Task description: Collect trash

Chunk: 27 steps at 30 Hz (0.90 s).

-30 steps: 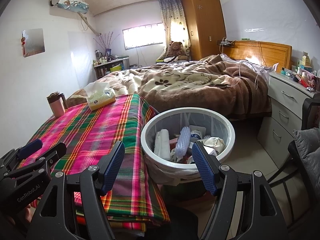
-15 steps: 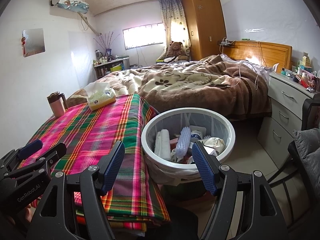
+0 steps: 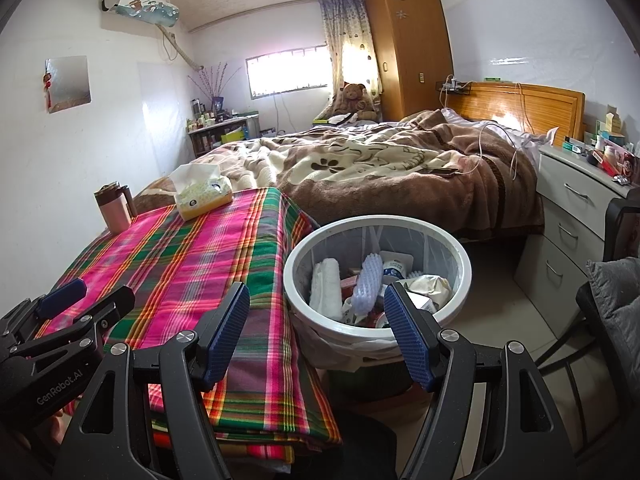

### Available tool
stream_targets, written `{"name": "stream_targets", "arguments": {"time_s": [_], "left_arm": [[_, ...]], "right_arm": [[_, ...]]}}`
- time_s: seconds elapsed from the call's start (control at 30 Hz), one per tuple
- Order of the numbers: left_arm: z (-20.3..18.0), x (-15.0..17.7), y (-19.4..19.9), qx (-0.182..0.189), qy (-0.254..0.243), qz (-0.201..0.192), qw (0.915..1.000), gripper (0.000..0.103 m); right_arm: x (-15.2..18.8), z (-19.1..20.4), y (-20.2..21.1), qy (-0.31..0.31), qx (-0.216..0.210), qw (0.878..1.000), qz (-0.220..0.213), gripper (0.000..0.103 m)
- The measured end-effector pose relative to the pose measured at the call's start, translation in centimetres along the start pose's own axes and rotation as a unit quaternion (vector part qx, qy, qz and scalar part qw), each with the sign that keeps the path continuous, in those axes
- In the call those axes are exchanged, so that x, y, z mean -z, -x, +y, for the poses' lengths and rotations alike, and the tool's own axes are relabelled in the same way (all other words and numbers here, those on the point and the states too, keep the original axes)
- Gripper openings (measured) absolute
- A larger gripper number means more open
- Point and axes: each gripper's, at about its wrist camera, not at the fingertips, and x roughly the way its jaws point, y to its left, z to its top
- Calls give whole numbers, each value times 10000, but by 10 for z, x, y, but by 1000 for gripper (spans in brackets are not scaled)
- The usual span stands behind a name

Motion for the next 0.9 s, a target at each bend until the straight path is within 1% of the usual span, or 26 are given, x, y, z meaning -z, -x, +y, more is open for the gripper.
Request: {"name": "stream_targets", "arguments": {"time_s": [0.9], "left_arm": [[0,1,0,39,43,-34,10000,75]], "right_arm": [[0,0,-1,11,-7,10000,4,71]]}}
